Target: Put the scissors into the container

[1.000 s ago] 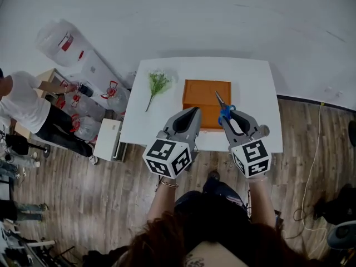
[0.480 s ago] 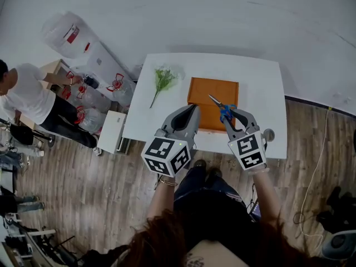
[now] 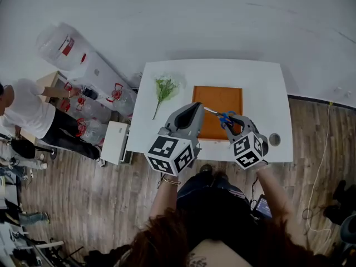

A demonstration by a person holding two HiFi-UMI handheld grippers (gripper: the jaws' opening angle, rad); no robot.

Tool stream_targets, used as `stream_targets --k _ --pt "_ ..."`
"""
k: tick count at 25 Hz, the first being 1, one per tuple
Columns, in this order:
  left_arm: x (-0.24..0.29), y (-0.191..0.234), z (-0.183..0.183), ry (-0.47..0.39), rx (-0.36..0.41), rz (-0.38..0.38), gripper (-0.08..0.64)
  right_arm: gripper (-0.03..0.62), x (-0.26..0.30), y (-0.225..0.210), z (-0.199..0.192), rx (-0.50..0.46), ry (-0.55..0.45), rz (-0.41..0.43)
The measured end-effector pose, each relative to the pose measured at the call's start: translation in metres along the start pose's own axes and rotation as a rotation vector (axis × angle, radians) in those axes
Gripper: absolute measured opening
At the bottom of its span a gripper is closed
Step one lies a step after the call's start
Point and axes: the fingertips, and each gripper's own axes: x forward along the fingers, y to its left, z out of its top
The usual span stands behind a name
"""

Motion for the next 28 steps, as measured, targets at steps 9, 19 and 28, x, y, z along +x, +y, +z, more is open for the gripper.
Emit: stream_targets --k 9,19,28 --pt "0.012 0.032 0.004 0.009 -0.006 -0.02 0.018 0.072 0.046 0.015 -0.029 -0.095 0.134 0.066" --pt "0.021 0.055 0.001 0.017 -0.03 -0.028 0.018 0.072 0.082 0.025 -0.064 -0.178 0.274 0.136" --pt "0.025 0.068 -0.003 0.023 -0.049 -0.022 0.018 0.072 0.106 0.036 -0.094 -0.24 0.392 0.225"
